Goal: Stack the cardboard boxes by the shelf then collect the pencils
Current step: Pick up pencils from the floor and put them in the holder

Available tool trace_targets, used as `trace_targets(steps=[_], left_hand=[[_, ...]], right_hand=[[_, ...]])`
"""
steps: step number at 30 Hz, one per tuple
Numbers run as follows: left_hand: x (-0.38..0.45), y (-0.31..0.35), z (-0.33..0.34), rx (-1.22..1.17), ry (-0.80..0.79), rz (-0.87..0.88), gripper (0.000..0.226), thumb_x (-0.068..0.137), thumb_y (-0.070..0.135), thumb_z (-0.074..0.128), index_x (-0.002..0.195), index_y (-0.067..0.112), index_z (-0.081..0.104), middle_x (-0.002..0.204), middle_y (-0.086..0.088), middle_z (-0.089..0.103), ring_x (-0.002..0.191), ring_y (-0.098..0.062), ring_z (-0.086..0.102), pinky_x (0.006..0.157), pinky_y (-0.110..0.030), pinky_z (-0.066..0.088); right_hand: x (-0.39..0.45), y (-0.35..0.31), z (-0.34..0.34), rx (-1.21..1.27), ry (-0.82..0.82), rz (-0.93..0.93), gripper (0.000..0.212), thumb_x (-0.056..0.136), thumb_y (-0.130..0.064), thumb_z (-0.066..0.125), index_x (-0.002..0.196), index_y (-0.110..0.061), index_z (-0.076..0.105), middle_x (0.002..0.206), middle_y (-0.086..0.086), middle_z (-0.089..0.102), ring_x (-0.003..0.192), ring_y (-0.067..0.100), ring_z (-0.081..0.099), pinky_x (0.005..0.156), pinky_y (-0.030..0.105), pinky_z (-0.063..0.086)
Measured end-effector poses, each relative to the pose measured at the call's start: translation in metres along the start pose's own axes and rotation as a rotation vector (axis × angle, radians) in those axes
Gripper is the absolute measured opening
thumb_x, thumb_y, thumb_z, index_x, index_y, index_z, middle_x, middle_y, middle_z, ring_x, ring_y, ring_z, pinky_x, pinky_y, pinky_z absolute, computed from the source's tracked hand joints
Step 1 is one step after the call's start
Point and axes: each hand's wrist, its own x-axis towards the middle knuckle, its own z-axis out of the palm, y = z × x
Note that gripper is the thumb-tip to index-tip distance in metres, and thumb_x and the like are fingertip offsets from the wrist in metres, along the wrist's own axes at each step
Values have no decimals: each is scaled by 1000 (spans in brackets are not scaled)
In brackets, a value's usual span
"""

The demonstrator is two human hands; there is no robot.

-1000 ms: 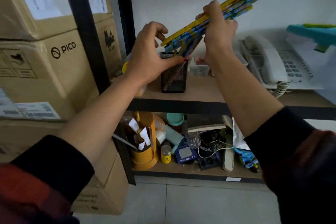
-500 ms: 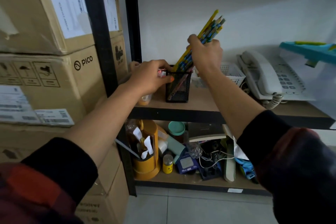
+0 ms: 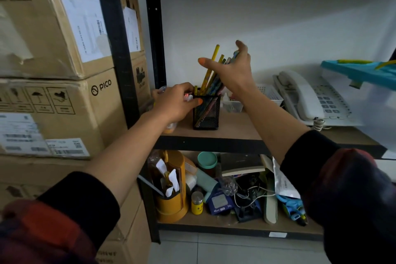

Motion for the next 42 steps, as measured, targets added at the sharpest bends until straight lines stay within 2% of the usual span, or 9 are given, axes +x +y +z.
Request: trace_targets(steps=[4,8,11,14,16,20,26,34,42], left_hand=[[1,2,3,85,28,10,33,91,55,54,114,31,58,106,2,67,102,-25,61,99,-56,39],[3,3,5,88,18,3,44,87,59,50,119,30,59,110,1,69,107,-25,61,98,-57,40],[1,4,9,166,24,-1,29,95,48,51,115,30,63,112,1,68,113,-26,57,104,-57,32],[-4,8,11,207,-31,-14,39,92,53,49,121,29,58,120,1,64,121,-26,53,108,-57,27],[-5,12,10,239,-68,-48,61,87,60,49,136,24,46,134,-5,55,130,-30,46,111,-58,23],[-15,29,4,340,21,-133,84,89,53,60,153,17,20,155,-10,29,143,-32,24,113,-51,12],[-69,43,3,44,307,97,32,84,29,71,109,18,54,111,0,46,102,-16,51,80,-22,44],[-162,78,35,-91,-308,91,5,89,21,70,90,17,66,91,9,61,76,-9,60,64,-21,44],[-194,89,130,-121,-772,48,14,89,24,70,102,19,64,92,8,62,79,-5,58,64,-18,41]], right_hand=[[6,-1,-2,187,119,-212,91,77,-53,76,149,-23,28,139,3,44,115,19,55,89,30,52],[12,-7,1,-147,-30,-225,46,102,-43,38,116,-13,69,93,2,66,82,16,59,75,28,44],[10,-8,0,-395,-214,-246,46,106,-36,32,111,-15,73,105,5,70,102,23,61,95,36,46],[8,-12,-2,-483,-225,-185,56,101,-59,20,132,-33,58,139,-1,55,134,25,41,112,54,20],[5,-11,-3,-423,-136,-194,60,97,-66,17,141,-37,47,151,-4,43,144,26,27,112,58,9],[-12,-9,-19,-215,156,-223,50,99,-57,28,129,-27,56,134,-2,55,127,19,42,107,48,22],[-64,22,-54,-157,375,-232,24,93,-33,49,100,-15,64,107,3,55,101,20,47,85,36,34],[-166,78,-98,-401,10,-77,20,83,-37,56,68,-25,58,78,-2,63,81,25,60,74,39,51],[-235,171,-148,-502,-420,335,16,91,-27,62,88,-13,69,89,3,66,89,20,60,72,26,40]])
